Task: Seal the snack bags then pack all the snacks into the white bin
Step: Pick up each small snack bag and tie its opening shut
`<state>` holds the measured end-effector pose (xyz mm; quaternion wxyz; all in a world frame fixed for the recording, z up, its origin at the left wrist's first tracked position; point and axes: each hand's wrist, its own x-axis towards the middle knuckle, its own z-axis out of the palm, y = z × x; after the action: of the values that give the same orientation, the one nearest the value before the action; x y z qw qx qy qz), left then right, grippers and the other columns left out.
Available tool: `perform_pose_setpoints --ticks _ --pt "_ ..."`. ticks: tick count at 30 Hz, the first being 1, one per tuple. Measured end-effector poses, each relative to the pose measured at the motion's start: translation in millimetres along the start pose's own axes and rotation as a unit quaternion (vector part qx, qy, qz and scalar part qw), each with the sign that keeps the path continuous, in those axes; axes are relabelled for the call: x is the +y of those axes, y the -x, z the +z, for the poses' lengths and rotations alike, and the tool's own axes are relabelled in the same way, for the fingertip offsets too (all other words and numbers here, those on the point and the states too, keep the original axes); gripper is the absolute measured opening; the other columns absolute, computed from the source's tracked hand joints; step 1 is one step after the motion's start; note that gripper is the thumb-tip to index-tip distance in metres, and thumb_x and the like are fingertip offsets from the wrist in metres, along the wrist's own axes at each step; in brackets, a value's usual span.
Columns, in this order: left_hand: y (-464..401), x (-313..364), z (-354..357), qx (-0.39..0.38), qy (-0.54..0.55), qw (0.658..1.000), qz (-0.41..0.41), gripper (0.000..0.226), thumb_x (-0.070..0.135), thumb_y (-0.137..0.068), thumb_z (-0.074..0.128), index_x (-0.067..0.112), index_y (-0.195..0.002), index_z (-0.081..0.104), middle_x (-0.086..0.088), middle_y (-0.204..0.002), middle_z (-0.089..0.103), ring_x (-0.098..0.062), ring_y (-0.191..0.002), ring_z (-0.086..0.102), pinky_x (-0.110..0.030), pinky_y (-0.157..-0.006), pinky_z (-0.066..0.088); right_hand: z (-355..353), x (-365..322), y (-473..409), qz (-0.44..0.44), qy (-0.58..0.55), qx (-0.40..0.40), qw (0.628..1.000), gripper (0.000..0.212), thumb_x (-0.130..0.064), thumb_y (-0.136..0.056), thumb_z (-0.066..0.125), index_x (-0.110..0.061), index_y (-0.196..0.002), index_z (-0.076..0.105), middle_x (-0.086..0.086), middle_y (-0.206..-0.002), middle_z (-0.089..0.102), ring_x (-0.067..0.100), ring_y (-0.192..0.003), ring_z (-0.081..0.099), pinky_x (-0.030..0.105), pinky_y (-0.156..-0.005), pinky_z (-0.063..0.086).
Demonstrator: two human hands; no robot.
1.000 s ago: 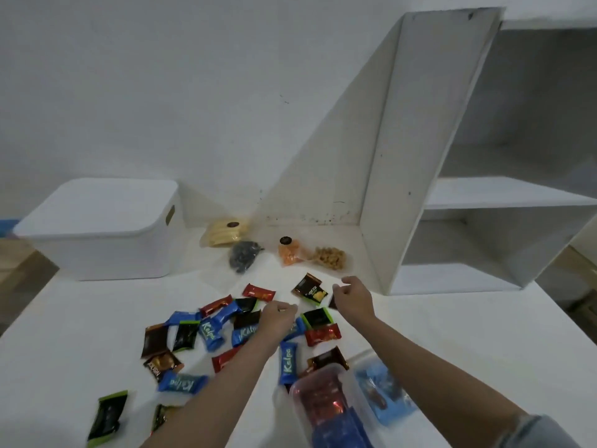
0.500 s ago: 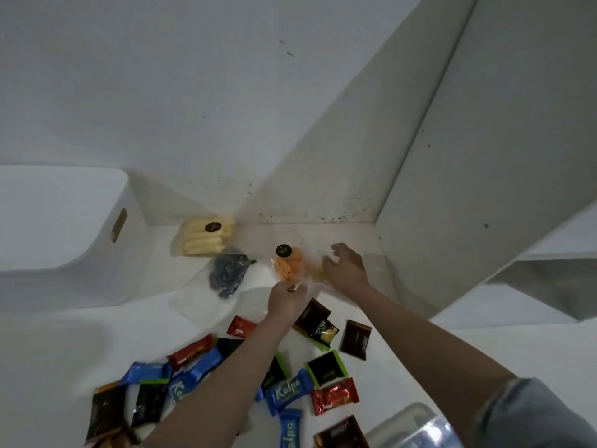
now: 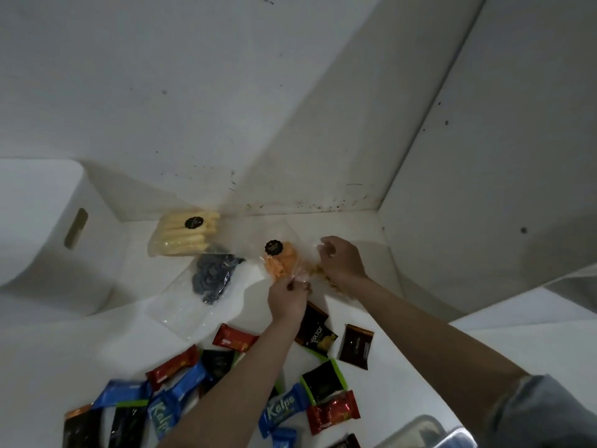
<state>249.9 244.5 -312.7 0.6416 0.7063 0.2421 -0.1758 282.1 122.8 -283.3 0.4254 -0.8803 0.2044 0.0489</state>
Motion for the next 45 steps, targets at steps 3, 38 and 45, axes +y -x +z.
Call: perform_pose_setpoints --ticks 3,38,45 --pt "18.0 14.6 -5.4 0.004 0.009 0.998 0.057 0.014 0.016 -0.094 0.055 0.017 -0.086 0.066 -0.004 -0.089 0.07 -0.017 -0.082 0.067 -0.033 -0.082 0.053 -11.2 -5.0 19.8 0.013 -0.078 0.044 0.996 0.028 -0.027 -0.094 0.055 -0.019 -0.12 0.061 0.0 -0.112 0.064 0.011 -0.098 0.058 0.023 -0.083 0.043" --pt "242.4 43.5 -120.6 -0.072 -0.044 0.913 0.399 0.017 0.01 -0.091 0.06 0.021 -0.084 0.071 -0.004 -0.084 0.073 -0.014 -0.079 0.069 -0.033 -0.078 0.057 -95.0 -66.1 278.6 -0.339 -0.014 0.039 0.94 0.017 -0.029 -0.084 0.069 -0.013 -0.091 0.069 -0.006 -0.082 0.063 0.007 -0.077 0.059 0.016 -0.069 0.046" --pt "242.3 52.8 -156.4 -0.116 -0.043 0.917 0.379 0.005 0.01 -0.089 0.062 0.013 -0.087 0.065 -0.01 -0.084 0.07 -0.015 -0.077 0.07 -0.019 -0.066 0.051 -78.9 -91.1 291.3 -0.343 0.029 0.04 0.938 0.007 -0.02 -0.087 0.067 -0.014 -0.083 0.066 -0.009 -0.074 0.059 -0.002 -0.068 0.051 0.011 -0.061 0.037"
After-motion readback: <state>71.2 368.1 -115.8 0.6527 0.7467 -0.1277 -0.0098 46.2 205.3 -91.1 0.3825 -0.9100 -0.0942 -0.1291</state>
